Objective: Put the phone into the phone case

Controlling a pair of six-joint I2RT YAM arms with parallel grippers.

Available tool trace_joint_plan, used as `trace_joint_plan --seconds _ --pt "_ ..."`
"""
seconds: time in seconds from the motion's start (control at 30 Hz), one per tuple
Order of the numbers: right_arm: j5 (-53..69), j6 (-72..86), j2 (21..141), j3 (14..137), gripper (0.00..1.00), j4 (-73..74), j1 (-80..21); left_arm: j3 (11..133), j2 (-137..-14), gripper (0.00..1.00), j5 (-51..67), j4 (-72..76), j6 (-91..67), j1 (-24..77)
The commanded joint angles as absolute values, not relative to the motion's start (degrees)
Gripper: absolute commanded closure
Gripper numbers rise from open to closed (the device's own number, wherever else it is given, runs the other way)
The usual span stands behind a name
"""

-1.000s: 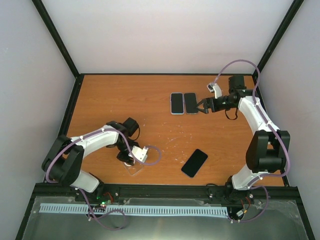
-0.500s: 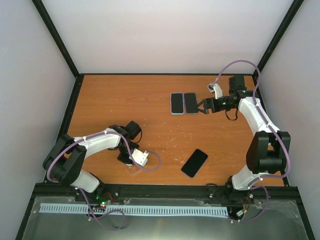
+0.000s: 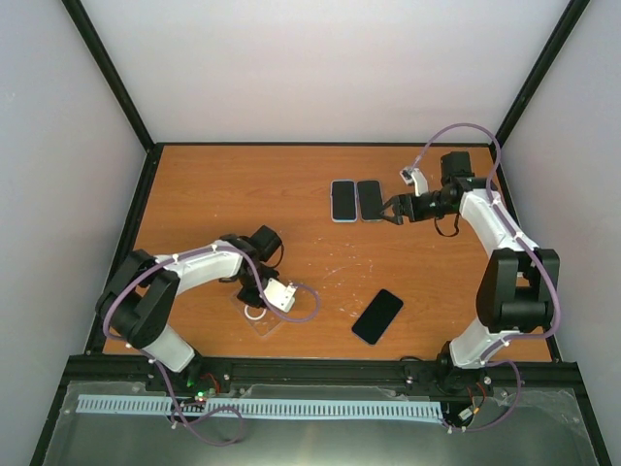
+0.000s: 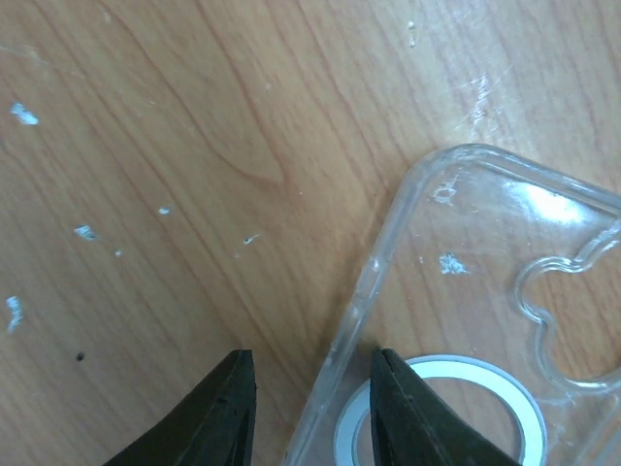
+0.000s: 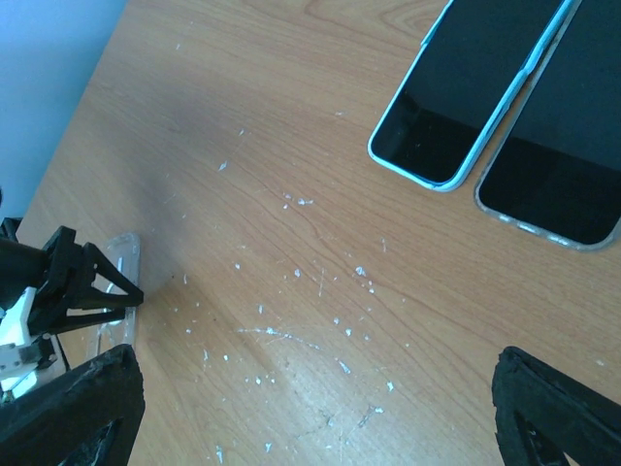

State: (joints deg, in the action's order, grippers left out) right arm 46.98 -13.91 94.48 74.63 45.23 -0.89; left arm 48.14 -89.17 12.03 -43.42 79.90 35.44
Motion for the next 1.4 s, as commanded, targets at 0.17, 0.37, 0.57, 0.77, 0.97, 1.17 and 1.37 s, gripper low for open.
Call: trace_joint_plan --seconds 0.17,0.37,0.57,0.77,0.97,1.17,1.37 --pt "47.1 -13.3 89.6 72.6 0.05 43.4 -0.5 48.3 -93.2 0.84 10.6 -41.2 80.8 36.8" --pt "47.8 -13.1 89.1 72.4 0.03 42.8 -0.5 50.6 -92.4 0.99 12.9 -40.7 74.2 36.8" --pt "46.4 -13.0 87.9 71.2 0.0 41.0 -0.6 59.1 -94.4 0.99 18.4 -38.2 54.5 36.5" --pt "42.7 -13.5 87.2 71.1 0.0 40.6 -0.5 68.4 -98.1 0.99 24.7 -38.2 35.4 32.5" --pt "35.5 -14.6 83.8 70.9 0.0 39.4 -0.5 70.7 -96.4 0.99 30.8 -34.0 16.5 29.4" --pt "30.6 -16.3 80.9 72.1 0.0 38.2 -0.5 65.1 -93.1 0.99 21.2 -25.8 -10.8 29.4" --pt "25.2 -16.9 74.0 68.4 0.0 31.3 -0.6 61.9 -93.5 0.99 13.6 -24.0 -21.7 29.3"
